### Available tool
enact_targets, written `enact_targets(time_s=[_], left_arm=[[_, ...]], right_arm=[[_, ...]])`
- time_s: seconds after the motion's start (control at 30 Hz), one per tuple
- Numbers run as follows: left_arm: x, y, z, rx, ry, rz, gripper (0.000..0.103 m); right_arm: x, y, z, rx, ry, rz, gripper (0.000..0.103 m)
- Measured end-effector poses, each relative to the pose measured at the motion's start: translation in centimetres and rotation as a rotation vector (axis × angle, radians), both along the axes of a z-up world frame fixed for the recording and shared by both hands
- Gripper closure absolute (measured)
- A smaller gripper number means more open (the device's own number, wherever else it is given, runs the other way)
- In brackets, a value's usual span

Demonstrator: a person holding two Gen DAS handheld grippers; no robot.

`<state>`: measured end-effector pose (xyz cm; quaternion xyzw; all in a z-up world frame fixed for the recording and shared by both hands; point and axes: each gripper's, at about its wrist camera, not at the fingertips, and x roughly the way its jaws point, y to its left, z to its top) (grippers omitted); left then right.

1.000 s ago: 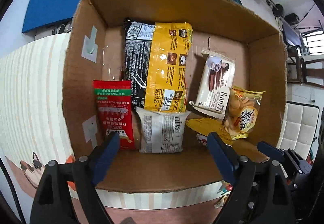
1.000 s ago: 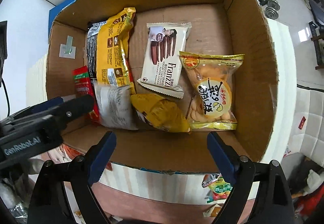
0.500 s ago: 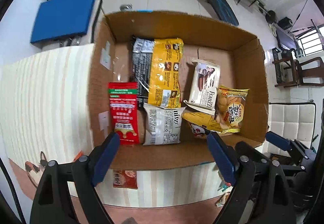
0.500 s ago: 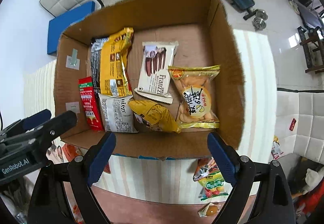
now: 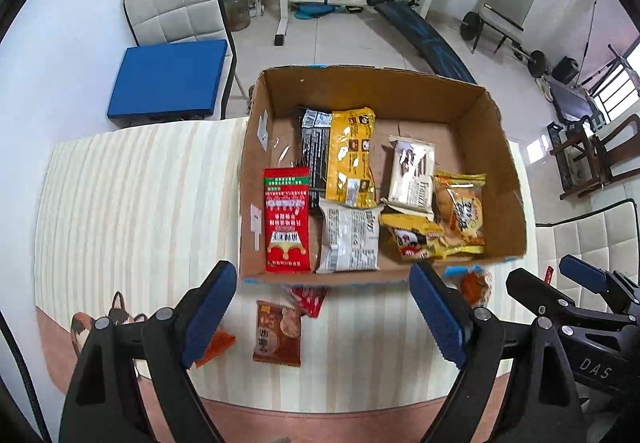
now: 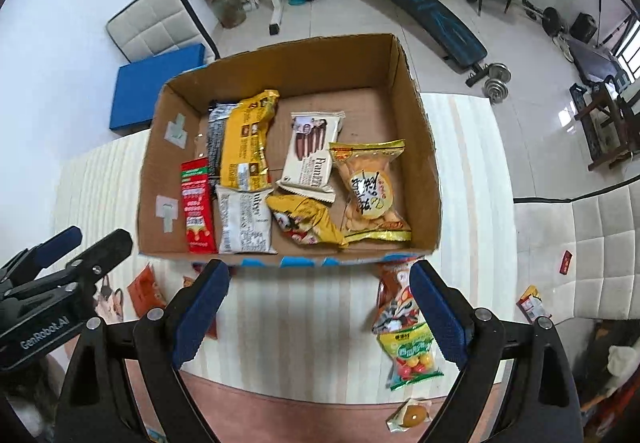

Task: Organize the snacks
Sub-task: 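Withdraw both open tools from the box toward the loose snacks, then grasp the orange packet with the left tool while the right tool grasps the green watermelon candy bag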

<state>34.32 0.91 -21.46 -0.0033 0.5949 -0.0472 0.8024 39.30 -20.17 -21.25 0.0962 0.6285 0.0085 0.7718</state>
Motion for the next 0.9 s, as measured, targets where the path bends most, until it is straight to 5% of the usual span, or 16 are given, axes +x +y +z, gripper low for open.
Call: enact_targets(time_s=[0.17, 0.3, 0.67, 0.9], left_arm=[[-2.6, 0.0, 0.4, -0.012, -0.022, 0.003, 0.015], [-4.7, -0.1, -0.7, -0.006, -0.017, 0.015, 0.014], [-9.1, -0.4, -10.7, -0.001, 0.199, 0.073, 0.014], [-10.6, -0.5, -14.1, 0.038, 0.265, 0.075, 0.014]], right_arm=[[-2.7, -0.5, -0.2, 0.05, 0.015, -0.029, 0.009], [-5.1, -2.6, -3.2, 0.063, 0.085, -0.075, 0.009], [-9.6, -7.8, -16.9, -0.006, 0.375, -0.11, 0.009], [-10.7, -7.9, -21.2, -0.037, 0.451, -0.107, 0.01]])
